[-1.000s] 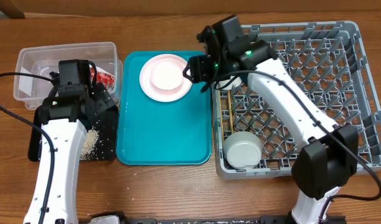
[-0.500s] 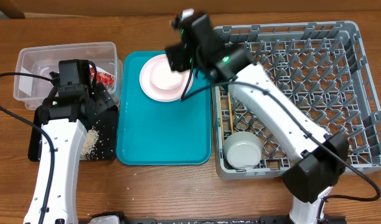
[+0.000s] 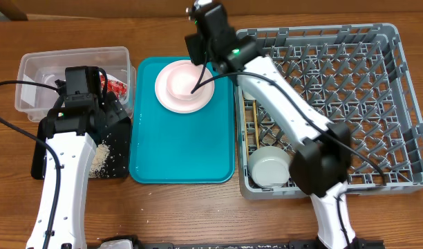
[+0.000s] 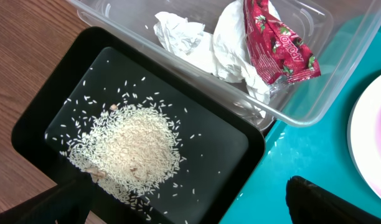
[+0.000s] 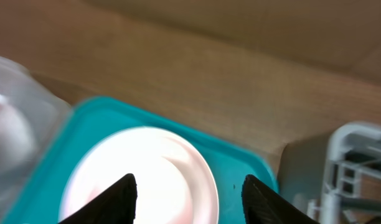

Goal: Sort waste into correct bins and load items into the dishwasher
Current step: 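Lower the right gripper onto the pink plate's right rim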

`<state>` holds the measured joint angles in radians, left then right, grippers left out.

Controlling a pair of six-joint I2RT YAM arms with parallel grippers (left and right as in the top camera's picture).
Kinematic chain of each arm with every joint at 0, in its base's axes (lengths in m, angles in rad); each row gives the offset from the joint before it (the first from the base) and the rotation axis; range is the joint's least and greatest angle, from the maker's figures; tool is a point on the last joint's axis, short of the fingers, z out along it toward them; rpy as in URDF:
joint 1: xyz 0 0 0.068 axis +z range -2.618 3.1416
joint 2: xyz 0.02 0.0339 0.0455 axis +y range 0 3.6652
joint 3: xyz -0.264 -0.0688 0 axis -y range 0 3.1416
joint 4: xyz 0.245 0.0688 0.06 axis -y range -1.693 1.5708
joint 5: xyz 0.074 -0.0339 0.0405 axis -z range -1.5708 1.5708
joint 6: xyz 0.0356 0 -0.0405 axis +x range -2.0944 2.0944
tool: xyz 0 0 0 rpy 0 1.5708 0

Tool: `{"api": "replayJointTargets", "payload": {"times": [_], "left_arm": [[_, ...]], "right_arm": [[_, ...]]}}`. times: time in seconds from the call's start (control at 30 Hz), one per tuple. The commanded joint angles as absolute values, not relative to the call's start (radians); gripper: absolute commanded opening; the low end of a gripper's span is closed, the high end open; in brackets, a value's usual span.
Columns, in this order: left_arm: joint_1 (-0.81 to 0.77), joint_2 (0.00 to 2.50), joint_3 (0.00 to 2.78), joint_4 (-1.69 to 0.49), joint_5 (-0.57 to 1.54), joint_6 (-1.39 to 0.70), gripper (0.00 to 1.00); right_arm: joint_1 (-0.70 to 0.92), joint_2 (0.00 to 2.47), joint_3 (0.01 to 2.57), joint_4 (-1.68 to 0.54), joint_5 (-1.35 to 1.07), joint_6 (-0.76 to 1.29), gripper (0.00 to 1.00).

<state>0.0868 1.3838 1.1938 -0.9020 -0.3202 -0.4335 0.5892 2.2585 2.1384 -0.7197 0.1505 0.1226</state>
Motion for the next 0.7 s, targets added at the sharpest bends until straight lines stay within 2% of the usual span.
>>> {"api": "replayJointTargets", "payload": {"times": [0.0,0.13,0.33,0.67], "left_arm": [[0.089,1.374,1.205,-0.901,-0.313,-0.422,1.0],[0.089,1.374,1.205,-0.901,-0.313,-0.422,1.0],[0.089,1.374,1.205,-0.901,-0.313,-0.422,1.0],[0.089,1.374,1.205,-0.901,-0.313,-0.422,1.0]], "right_arm": [[0.591,2.327,2.144,-0.707,0.202,0.118,0.54],[0.591,2.387,2.142,-0.708,0.202,0.118,0.53],[0.591,2.405,2.114,-0.736,0.174,0.123,0.38],[0.599,2.423,2.087,-0.796,0.084,0.126,0.36]]}}
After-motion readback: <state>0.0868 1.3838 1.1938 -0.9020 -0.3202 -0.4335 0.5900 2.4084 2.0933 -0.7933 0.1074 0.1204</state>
